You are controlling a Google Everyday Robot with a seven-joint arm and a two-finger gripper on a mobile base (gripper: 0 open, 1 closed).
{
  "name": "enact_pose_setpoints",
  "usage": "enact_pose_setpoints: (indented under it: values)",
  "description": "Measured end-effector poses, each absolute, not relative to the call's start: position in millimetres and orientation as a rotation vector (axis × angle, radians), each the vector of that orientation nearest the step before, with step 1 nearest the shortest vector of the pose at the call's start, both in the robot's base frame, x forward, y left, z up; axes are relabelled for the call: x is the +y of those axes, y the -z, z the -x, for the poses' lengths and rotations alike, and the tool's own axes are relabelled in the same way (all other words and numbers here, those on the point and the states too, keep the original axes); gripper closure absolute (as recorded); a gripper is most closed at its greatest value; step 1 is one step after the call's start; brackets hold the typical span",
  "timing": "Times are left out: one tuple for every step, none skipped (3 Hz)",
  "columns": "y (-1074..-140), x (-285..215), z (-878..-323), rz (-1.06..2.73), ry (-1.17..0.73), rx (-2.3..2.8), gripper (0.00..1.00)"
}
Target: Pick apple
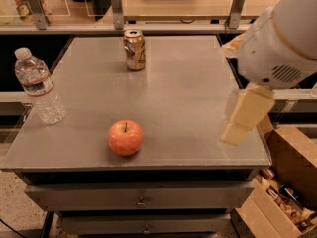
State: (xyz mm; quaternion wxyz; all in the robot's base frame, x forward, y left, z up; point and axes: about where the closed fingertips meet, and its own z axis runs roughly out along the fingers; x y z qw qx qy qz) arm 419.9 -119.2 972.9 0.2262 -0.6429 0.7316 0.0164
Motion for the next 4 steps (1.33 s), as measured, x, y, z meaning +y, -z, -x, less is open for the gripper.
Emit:
enact_pose_setpoints:
  values:
    - [-946, -41, -408, 1.819, -0.174, 1.896, 0.00]
    - [-947, -41, -407, 1.820, -0.173, 1.895, 0.00]
    - [-938, -26, -416, 1.829, -0.254, 1.872, 0.00]
    - [-923, 8, -432, 1.845, -0.408, 1.810, 0.00]
